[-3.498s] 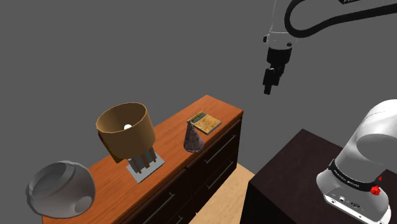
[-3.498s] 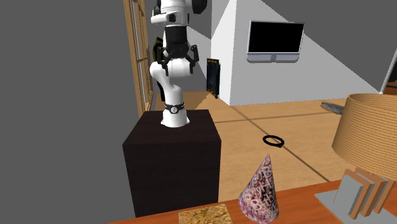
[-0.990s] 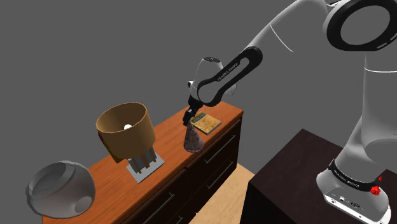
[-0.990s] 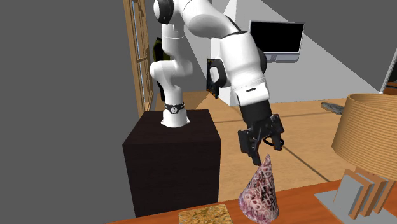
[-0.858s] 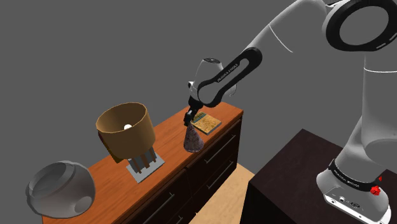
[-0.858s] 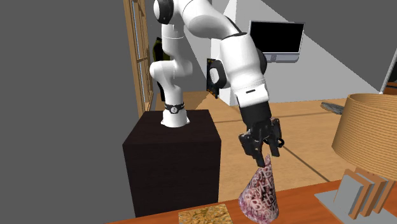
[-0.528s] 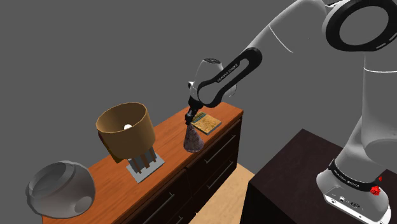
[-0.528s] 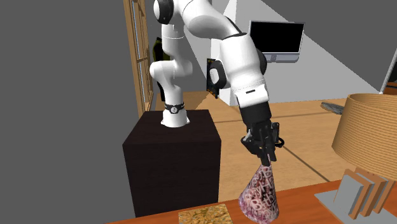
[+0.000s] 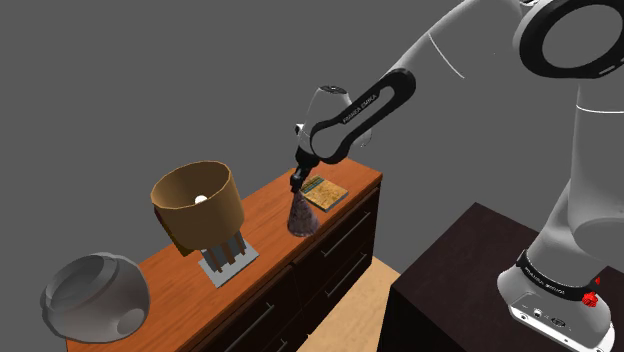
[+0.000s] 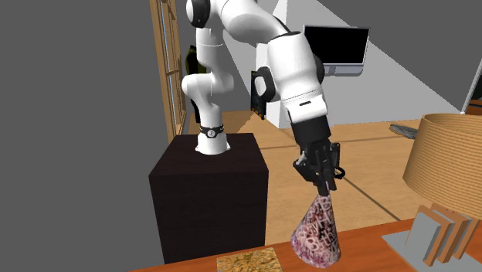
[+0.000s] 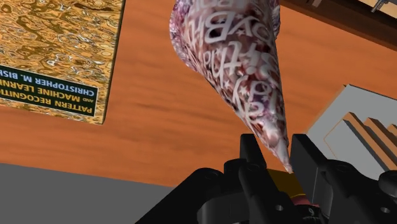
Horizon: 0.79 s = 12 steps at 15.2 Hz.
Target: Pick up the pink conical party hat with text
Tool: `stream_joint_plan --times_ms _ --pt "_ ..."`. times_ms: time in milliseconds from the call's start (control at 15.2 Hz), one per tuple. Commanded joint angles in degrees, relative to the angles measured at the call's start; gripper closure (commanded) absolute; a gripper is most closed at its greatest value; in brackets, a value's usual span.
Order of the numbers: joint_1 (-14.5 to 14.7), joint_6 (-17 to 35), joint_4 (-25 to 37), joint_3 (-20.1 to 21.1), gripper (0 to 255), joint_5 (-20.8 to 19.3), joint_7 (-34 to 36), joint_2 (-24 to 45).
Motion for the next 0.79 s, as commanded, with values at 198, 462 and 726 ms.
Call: stream_joint_plan --times_ms 198,462,726 --pt "0.00 -3.30 0.95 -0.14 255 -0.26 0.75 -2.42" --pt "-0.04 -5.93 1.78 -0.22 255 -0.43 1.28 -4.26" --pt "-0.09 -8.04 2.56 -0.28 255 -0.58 1.69 -5.61"
